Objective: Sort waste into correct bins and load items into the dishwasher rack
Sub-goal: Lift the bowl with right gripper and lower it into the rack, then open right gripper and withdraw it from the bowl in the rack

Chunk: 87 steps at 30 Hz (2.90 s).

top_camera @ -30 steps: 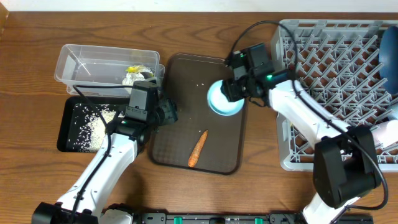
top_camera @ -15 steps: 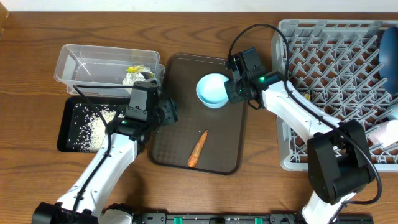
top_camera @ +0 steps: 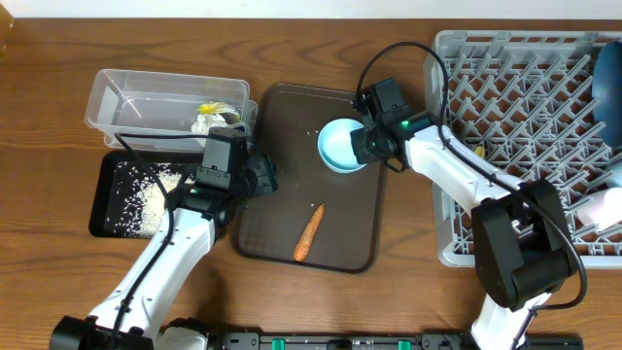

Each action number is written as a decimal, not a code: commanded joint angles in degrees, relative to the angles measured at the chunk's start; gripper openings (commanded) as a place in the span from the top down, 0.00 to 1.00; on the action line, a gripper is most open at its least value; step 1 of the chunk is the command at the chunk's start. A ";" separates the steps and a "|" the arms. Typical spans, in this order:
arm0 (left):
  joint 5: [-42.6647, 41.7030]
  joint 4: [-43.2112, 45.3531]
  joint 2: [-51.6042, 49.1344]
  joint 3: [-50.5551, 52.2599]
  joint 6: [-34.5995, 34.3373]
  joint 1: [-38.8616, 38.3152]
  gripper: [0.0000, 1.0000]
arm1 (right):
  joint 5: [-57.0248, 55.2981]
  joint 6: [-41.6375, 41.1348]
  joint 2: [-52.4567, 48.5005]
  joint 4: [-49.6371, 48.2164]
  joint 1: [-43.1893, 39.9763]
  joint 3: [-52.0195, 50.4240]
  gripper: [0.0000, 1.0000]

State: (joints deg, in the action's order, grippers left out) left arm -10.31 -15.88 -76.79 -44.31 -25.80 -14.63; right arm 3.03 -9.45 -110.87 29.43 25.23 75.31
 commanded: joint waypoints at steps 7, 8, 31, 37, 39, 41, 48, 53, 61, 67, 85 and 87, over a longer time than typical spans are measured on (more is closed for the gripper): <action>0.31 -0.15 0.72 -0.70 0.28 0.26 0.47 | -0.04 -1.25 -1.27 0.87 -0.09 0.87 0.99; 0.31 -0.15 0.72 -0.70 0.28 0.26 0.47 | -0.04 -1.22 -1.25 0.68 -0.28 0.87 0.99; 0.33 -0.15 0.72 -0.70 0.28 0.26 0.47 | -33.59 23.32 17.86 -6.43 -15.54 5.68 0.99; 0.33 -0.15 0.72 -0.70 0.28 0.26 0.47 | -52.28 36.87 16.15 -16.06 -19.98 5.53 0.99; 0.33 -0.15 0.72 -0.70 0.28 0.26 0.47 | -53.20 42.16 15.10 -18.84 -21.70 5.53 0.99; 0.33 -0.15 0.72 -0.70 0.28 0.26 0.47 | -53.16 45.33 14.12 -20.09 -23.30 5.53 0.99; 0.33 -0.15 0.72 -0.70 0.28 0.26 0.47 | -52.98 48.59 9.38 -20.83 -28.26 5.53 0.99; 0.33 -0.15 0.72 -0.70 0.28 0.26 0.47 | -52.98 48.68 6.67 -20.92 -29.33 5.53 0.99; 0.35 -0.13 0.72 -0.70 0.28 0.26 0.47 | -48.57 43.69 5.90 -15.45 -28.63 5.51 0.99; 0.35 -0.15 0.72 -0.70 0.28 0.26 0.47 | -50.58 41.24 5.84 -15.26 -28.63 5.49 0.99; 0.33 -0.15 0.72 -0.70 0.28 0.26 0.47 | -48.00 56.17 5.73 -18.32 -29.55 5.49 0.99; 0.33 -0.15 0.72 -0.70 0.28 0.26 0.47 | -48.02 56.94 5.73 -18.45 -29.70 5.49 0.99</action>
State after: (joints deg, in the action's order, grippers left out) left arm -10.31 -16.08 -76.79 -44.31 -25.80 -14.63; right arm -45.15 43.86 -104.64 11.25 -3.90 80.62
